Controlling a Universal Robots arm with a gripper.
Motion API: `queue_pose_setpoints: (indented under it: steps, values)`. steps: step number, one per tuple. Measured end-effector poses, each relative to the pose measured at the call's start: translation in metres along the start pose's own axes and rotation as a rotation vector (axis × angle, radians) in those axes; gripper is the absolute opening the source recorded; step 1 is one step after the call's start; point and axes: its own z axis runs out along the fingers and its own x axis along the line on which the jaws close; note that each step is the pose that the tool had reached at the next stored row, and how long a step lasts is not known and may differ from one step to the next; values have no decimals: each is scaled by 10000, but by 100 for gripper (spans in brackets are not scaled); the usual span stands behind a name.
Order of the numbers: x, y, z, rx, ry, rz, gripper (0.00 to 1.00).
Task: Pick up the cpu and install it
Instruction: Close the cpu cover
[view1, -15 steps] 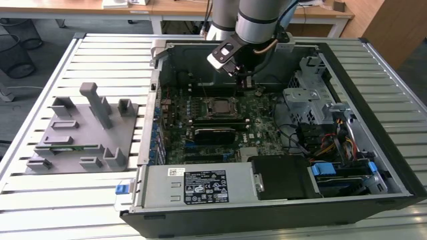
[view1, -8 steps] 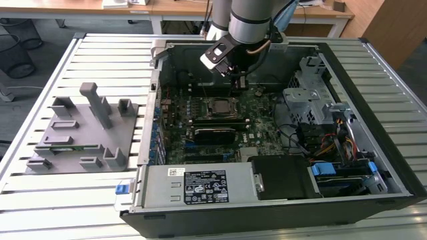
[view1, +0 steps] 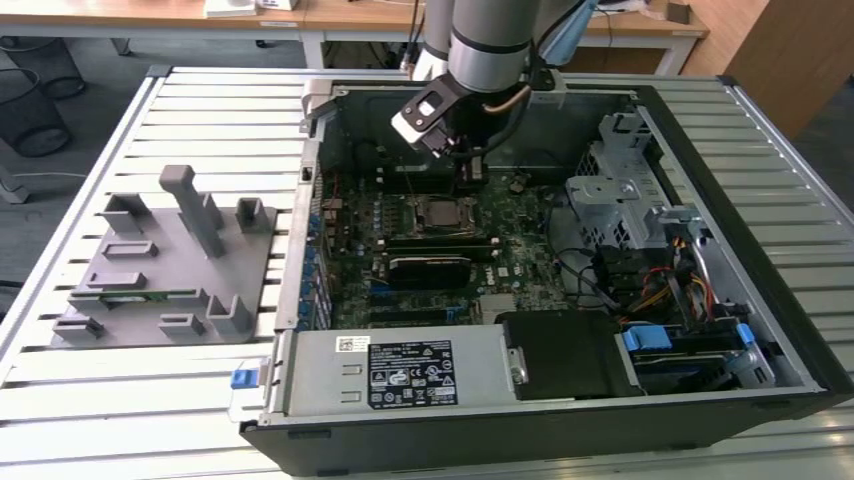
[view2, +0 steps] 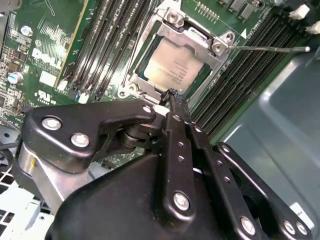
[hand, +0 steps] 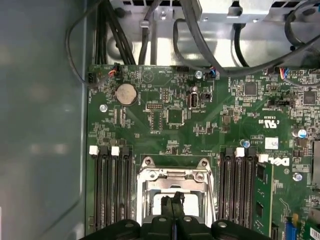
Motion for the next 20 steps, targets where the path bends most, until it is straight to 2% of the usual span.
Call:
queue_pose_setpoints:
  steps: [4, 13, 20]
  values:
    - [-2, -55, 57, -1, -11, -1, 11]
    - [-19, -325, 127, -1, -10, -2, 11]
    - [-20, -405, 175, -19, -10, -2, 11]
